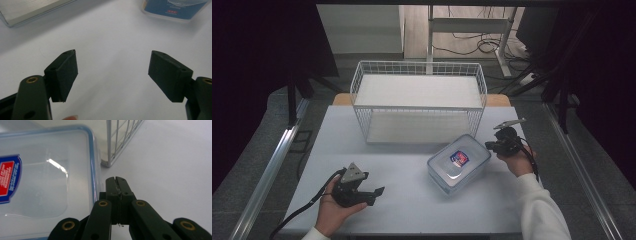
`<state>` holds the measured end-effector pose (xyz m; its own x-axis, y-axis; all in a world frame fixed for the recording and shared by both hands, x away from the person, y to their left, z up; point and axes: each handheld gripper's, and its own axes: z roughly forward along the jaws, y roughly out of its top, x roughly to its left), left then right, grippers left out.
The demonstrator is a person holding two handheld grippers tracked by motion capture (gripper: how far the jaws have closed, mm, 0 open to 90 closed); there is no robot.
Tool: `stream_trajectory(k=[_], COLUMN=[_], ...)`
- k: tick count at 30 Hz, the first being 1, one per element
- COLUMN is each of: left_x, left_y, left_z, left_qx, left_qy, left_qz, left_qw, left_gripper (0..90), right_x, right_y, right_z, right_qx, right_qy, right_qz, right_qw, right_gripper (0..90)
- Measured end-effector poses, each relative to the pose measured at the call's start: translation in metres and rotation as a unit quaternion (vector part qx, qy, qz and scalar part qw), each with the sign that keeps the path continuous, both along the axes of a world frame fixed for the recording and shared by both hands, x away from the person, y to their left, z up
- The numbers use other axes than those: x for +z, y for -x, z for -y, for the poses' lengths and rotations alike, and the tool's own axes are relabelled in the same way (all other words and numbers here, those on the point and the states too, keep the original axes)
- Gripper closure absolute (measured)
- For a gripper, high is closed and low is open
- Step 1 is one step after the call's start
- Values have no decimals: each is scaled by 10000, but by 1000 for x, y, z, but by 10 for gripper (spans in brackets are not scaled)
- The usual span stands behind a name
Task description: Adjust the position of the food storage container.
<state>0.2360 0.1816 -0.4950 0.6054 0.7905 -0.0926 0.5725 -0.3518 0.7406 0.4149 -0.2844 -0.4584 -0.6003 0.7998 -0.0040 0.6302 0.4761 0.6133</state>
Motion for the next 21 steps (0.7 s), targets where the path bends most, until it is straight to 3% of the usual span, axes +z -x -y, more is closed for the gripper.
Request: stream_trajectory(k=[14,21], left_x=[1,1], left_y=[0,-1], left_z=[-1,-2], left_qx=[14,11], left_qy=[-14,-37], left_qz=[24,11], left_qw=[10000,10000], left_gripper=[234,233], right_x=[0,2], right_y=[3,13], right_z=[-1,-12], right_qx=[196,383], right_qy=[157,303], right_qz=[1,-46], right_qw=[9997,9988], right_gripper=[891,891])
